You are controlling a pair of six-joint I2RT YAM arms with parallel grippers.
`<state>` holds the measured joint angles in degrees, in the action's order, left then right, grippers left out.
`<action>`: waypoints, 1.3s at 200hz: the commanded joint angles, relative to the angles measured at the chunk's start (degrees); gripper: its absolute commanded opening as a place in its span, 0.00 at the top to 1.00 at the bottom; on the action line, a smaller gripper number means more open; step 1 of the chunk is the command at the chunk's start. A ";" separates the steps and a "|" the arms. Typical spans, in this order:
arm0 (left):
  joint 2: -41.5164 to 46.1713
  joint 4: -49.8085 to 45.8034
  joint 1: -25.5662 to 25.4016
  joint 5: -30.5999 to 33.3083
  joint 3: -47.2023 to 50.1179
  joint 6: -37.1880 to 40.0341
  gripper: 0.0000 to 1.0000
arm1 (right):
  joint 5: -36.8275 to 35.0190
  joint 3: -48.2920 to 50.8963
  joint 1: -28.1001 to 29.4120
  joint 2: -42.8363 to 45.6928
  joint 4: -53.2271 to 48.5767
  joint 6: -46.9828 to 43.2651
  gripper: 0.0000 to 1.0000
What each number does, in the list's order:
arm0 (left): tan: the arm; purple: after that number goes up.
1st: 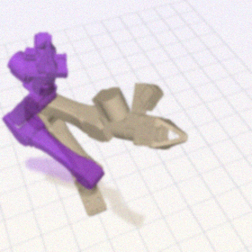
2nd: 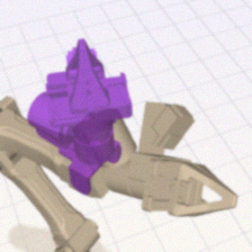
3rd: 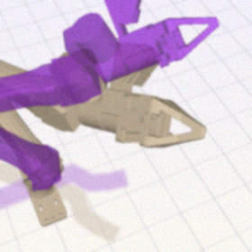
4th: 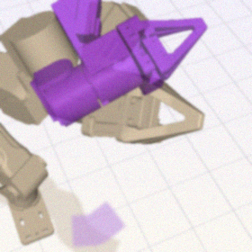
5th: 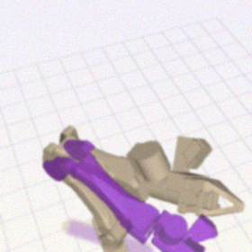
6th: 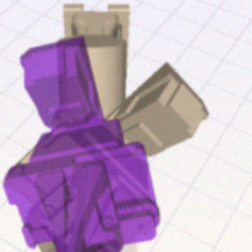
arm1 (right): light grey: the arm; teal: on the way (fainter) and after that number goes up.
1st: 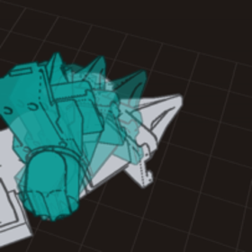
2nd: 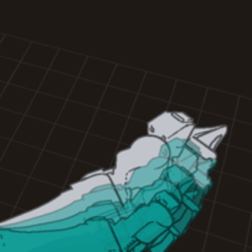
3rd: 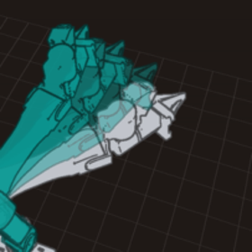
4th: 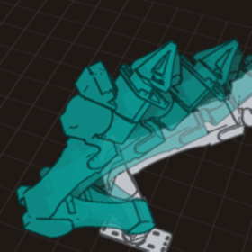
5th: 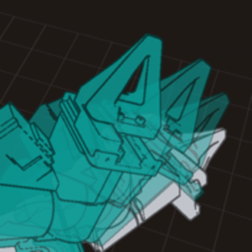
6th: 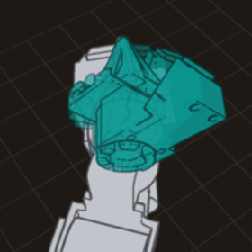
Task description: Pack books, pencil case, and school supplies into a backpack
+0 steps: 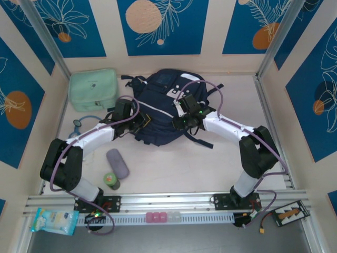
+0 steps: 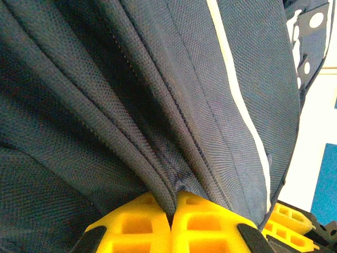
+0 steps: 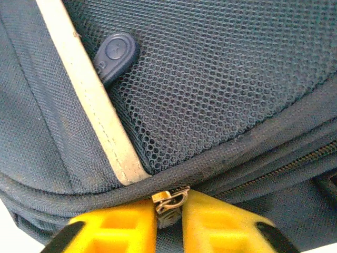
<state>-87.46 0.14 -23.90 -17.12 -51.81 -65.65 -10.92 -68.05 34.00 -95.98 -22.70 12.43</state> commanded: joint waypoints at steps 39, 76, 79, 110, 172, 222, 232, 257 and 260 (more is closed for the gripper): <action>-0.52 2.49 -0.56 -2.15 -2.06 0.70 1.00 | -0.06 1.45 0.37 2.86 0.28 -1.93 1.00; -0.92 3.01 -0.61 -2.17 -1.99 0.32 1.00 | 7.09 2.00 1.44 5.65 -1.23 -2.25 1.00; -0.95 3.09 -0.62 -2.14 -1.98 0.28 1.00 | 7.56 1.99 1.75 5.83 -1.40 -2.19 1.00; 0.38 2.33 -1.99 1.66 -1.58 -0.06 1.00 | 9.74 1.26 6.13 7.02 -3.49 -0.01 1.00; 1.16 7.67 -3.67 4.82 1.28 -4.77 1.00 | 10.91 -1.82 12.34 4.33 -1.95 6.29 1.00; 0.35 10.98 -4.98 5.22 3.13 -7.43 1.00 | 12.35 0.83 12.33 5.23 3.56 12.28 0.88; 0.27 10.50 -4.96 5.22 3.21 -6.92 1.00 | 12.25 3.34 11.84 7.62 4.48 12.78 0.77; 0.72 5.97 -4.93 5.53 2.36 -3.11 0.86 | 13.22 8.14 8.09 13.82 4.42 16.24 0.58; 0.98 5.07 -4.95 5.68 2.29 -2.30 0.84 | 13.48 8.69 7.48 14.69 4.54 16.81 0.57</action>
<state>-86.74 5.54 -27.73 -10.70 -48.45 -71.31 -2.46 -62.61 44.07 -88.18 -20.84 25.41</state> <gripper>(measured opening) 0.088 0.374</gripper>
